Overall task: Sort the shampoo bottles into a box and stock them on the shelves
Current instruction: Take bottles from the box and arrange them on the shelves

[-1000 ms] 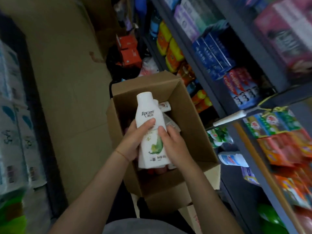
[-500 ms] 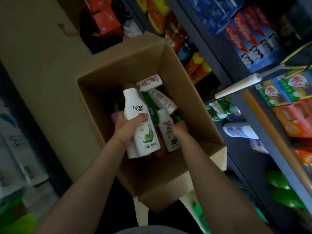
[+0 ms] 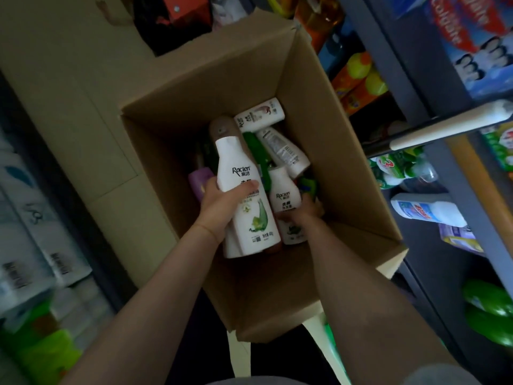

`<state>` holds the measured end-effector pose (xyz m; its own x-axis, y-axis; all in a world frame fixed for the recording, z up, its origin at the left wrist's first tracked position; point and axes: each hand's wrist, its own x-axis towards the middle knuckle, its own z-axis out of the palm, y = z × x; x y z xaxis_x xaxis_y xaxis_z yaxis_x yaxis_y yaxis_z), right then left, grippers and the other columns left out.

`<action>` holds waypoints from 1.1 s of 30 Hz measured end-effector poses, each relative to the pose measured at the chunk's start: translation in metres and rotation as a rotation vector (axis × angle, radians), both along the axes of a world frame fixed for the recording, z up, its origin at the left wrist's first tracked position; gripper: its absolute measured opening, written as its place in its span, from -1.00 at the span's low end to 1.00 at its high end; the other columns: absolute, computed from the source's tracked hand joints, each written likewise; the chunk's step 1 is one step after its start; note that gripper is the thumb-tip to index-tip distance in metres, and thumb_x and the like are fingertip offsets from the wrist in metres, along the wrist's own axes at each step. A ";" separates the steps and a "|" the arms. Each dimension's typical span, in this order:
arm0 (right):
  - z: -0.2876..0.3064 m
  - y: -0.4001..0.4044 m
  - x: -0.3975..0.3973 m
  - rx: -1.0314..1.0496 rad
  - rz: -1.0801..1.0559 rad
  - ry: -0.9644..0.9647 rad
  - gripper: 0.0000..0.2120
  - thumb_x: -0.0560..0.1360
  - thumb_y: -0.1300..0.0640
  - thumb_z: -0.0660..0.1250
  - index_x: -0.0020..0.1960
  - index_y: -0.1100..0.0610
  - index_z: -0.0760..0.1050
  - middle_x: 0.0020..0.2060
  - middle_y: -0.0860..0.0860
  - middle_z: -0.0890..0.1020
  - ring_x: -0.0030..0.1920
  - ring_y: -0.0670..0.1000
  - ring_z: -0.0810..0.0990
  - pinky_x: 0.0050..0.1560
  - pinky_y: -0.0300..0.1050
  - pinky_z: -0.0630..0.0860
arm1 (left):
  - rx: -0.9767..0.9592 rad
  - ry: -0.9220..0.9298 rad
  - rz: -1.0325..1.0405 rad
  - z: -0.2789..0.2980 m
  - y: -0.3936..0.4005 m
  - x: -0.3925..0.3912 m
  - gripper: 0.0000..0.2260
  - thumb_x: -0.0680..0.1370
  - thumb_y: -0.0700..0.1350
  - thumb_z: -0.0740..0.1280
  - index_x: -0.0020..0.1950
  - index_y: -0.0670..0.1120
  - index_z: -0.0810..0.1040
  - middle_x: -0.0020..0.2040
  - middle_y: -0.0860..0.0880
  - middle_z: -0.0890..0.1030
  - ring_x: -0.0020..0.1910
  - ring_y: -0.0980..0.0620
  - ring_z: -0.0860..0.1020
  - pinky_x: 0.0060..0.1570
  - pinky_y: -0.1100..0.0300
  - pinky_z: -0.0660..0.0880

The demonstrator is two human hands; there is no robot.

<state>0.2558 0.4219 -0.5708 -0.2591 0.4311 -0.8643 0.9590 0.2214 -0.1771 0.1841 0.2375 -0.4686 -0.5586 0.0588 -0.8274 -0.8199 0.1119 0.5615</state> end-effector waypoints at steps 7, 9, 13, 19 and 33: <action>0.032 -0.015 -0.012 -0.188 -0.267 0.261 -0.44 0.32 0.09 0.61 0.23 0.13 0.46 0.07 0.08 0.66 0.01 0.10 0.65 -0.02 0.04 0.61 | 0.009 0.003 0.020 0.007 -0.004 0.000 -0.33 0.23 -0.01 0.63 0.28 -0.12 0.52 0.05 -0.11 0.71 -0.09 -0.09 0.72 -0.12 -0.07 0.67; 0.073 -0.010 -0.020 -0.209 -0.355 0.362 -0.57 0.38 0.07 0.58 0.15 0.08 0.48 -0.01 0.04 0.67 -0.07 0.07 0.68 -0.14 -0.02 0.64 | 0.024 0.009 0.016 0.016 -0.005 0.002 -0.36 0.27 -0.04 0.64 0.29 -0.12 0.51 0.05 -0.12 0.71 -0.09 -0.09 0.72 -0.16 -0.02 0.67; 0.172 0.006 -0.023 -0.306 -0.394 0.536 -0.65 0.42 0.02 0.54 0.16 0.03 0.57 -0.03 0.01 0.73 -0.10 0.01 0.73 -0.16 -0.05 0.66 | 0.090 0.028 -0.014 0.055 -0.005 0.004 -0.54 0.40 -0.13 0.58 0.25 -0.10 0.54 0.01 -0.13 0.72 -0.09 -0.10 0.72 -0.18 0.00 0.66; 0.303 -0.005 0.004 -0.536 -0.393 0.713 -0.74 0.52 -0.03 0.40 0.18 0.00 0.58 -0.09 0.00 0.75 -0.12 0.00 0.73 -0.20 -0.14 0.62 | 0.314 0.121 -0.084 0.151 0.015 0.008 -0.59 0.45 -0.14 0.52 0.27 -0.09 0.56 0.09 -0.18 0.70 0.04 -0.20 0.68 -0.02 -0.09 0.64; 0.435 0.023 0.099 -0.639 -0.581 1.051 -0.49 0.41 -0.11 0.46 0.34 -0.12 0.47 0.15 0.13 0.67 0.15 0.20 0.65 0.21 0.21 0.55 | 0.350 0.374 -0.489 0.325 0.117 0.067 -0.46 0.61 0.28 0.16 0.29 -0.13 0.56 0.16 -0.24 0.66 0.14 -0.24 0.63 0.24 -0.17 0.52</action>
<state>0.3552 0.4445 -0.1360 -0.8335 0.3044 -0.4611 0.2349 -0.5601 -0.7944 0.2508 0.3541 -0.1432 -0.6431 0.6028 -0.4724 -0.4670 0.1802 0.8657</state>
